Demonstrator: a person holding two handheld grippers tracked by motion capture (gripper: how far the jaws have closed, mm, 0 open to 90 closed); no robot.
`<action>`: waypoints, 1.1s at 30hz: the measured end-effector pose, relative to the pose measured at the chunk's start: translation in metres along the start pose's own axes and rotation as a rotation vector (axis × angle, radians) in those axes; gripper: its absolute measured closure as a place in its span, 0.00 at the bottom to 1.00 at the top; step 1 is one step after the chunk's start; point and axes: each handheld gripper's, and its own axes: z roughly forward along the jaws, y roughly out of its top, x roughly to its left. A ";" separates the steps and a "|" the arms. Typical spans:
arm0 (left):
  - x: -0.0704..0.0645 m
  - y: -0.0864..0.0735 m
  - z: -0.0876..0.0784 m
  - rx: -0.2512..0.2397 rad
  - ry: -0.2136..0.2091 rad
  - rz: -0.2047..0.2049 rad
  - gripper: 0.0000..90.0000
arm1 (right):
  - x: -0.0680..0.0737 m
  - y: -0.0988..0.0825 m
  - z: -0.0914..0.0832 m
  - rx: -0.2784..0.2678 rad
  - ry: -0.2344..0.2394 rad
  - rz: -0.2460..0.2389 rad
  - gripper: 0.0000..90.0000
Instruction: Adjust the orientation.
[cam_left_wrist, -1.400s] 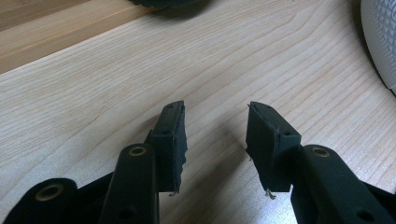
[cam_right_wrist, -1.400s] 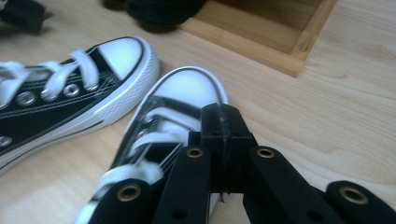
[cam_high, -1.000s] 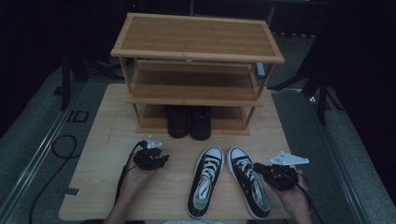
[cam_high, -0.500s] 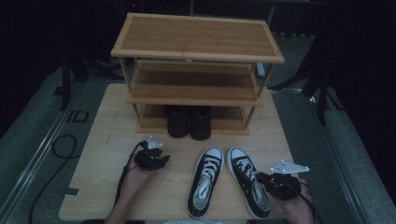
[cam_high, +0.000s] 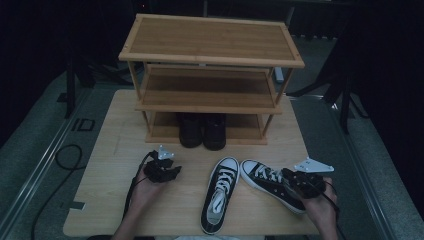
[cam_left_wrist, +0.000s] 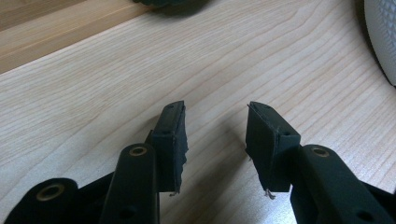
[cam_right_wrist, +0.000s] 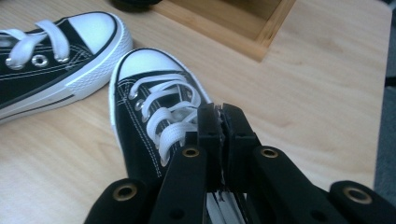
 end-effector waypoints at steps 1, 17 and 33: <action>0.000 0.000 0.000 0.001 -0.001 -0.001 0.65 | -0.002 0.002 0.001 -0.008 0.002 -0.010 0.98; -0.001 0.000 0.001 0.003 -0.005 0.002 0.65 | -0.051 0.020 0.024 -0.081 0.068 -0.037 0.98; -0.001 0.000 0.001 0.002 -0.009 0.001 0.65 | -0.047 0.020 0.015 0.062 0.018 -0.009 0.89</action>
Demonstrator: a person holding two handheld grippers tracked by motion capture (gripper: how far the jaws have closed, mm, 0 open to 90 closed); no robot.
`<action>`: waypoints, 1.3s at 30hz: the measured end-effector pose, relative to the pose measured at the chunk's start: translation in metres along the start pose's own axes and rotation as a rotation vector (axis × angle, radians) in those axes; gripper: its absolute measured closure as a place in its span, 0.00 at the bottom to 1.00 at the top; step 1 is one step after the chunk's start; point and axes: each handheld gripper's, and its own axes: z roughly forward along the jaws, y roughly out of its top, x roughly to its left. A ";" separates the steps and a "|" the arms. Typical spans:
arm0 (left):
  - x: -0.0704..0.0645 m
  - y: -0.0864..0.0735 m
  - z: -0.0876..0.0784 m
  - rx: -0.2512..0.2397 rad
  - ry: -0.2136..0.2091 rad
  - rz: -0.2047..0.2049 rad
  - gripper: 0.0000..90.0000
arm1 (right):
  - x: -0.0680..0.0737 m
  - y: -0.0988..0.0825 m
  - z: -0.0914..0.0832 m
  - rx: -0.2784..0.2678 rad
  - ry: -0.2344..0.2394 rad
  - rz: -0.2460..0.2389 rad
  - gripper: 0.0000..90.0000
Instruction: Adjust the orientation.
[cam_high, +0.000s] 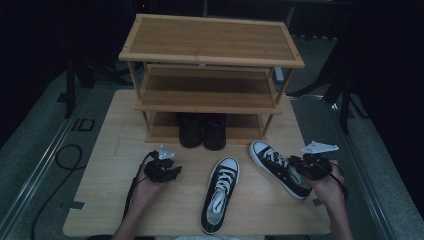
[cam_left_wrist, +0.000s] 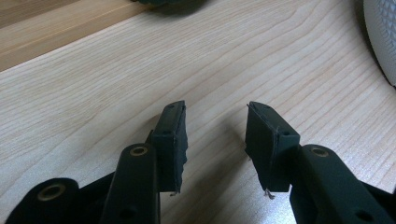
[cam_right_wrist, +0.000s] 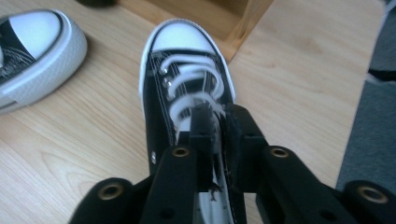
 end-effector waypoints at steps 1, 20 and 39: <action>0.000 0.000 0.000 0.000 0.000 0.001 0.65 | 0.004 0.003 -0.004 -0.007 0.004 0.005 0.89; 0.000 0.000 0.000 0.003 0.004 0.005 0.65 | 0.097 0.011 -0.010 -0.060 0.164 -0.060 0.75; 0.000 0.000 0.000 0.001 0.002 0.005 0.65 | 0.144 0.011 0.008 -0.058 0.256 -0.087 0.69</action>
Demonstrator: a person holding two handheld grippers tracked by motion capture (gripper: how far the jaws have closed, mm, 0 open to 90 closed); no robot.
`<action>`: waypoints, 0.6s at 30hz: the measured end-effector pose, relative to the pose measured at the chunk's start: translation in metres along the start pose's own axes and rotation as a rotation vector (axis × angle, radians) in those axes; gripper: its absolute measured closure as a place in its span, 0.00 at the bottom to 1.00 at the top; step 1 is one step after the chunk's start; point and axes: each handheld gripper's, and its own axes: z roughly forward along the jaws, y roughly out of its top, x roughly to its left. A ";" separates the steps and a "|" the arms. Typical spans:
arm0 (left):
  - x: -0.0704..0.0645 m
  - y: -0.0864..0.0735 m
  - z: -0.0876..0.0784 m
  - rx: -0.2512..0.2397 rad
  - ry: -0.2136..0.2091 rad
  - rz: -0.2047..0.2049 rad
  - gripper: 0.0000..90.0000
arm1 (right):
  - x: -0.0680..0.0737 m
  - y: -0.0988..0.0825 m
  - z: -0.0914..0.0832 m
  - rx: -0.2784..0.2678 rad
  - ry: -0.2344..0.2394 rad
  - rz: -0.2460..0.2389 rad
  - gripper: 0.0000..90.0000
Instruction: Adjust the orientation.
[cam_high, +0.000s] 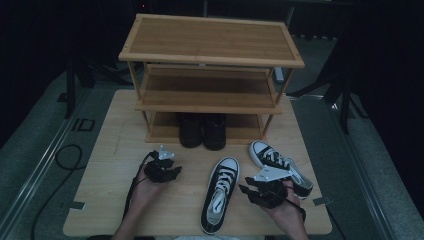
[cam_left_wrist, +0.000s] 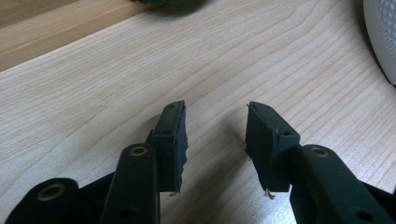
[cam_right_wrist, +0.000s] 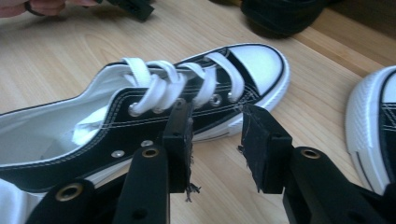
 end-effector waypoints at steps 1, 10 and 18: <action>0.000 0.000 0.000 0.000 0.000 -0.001 0.65 | 0.002 0.001 0.001 0.001 0.006 -0.007 0.68; 0.000 0.000 0.000 -0.001 -0.001 -0.001 0.65 | 0.010 0.005 0.011 0.001 0.047 -0.009 0.60; 0.000 0.000 0.000 0.000 -0.002 -0.001 0.65 | 0.028 0.013 0.019 -0.019 0.094 -0.029 0.47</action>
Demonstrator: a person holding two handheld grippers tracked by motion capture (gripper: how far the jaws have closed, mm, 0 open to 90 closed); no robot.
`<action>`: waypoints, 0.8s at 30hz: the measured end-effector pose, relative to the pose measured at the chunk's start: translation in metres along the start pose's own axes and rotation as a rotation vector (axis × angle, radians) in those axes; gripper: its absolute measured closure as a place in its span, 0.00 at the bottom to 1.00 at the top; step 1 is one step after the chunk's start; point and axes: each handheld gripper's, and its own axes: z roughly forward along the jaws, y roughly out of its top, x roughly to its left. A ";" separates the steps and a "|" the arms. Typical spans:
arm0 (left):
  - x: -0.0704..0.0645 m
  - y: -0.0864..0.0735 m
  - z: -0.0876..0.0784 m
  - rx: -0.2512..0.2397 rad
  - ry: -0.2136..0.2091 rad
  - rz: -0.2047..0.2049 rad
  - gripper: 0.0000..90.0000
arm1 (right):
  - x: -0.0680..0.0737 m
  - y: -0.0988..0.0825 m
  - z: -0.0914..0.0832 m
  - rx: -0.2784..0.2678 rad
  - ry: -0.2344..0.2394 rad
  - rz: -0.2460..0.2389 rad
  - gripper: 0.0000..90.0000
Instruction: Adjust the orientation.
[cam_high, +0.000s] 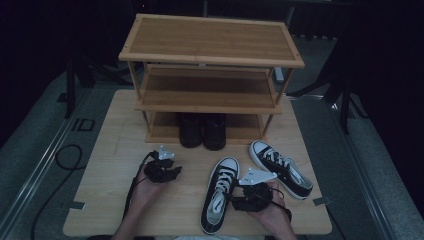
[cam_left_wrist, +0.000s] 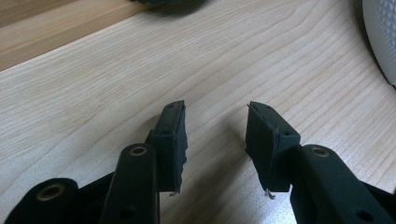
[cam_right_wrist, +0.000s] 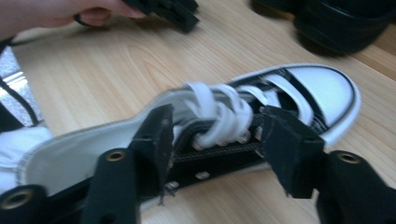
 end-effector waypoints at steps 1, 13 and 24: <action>0.000 0.000 0.000 0.000 0.000 0.001 0.65 | 0.002 0.001 0.000 -0.002 0.002 -0.001 0.46; 0.000 0.000 0.000 0.003 -0.001 0.002 0.65 | 0.006 -0.002 0.010 0.095 -0.020 -0.003 0.55; 0.000 0.000 0.000 0.004 -0.001 0.003 0.65 | -0.005 -0.001 -0.001 0.158 -0.030 -0.029 0.94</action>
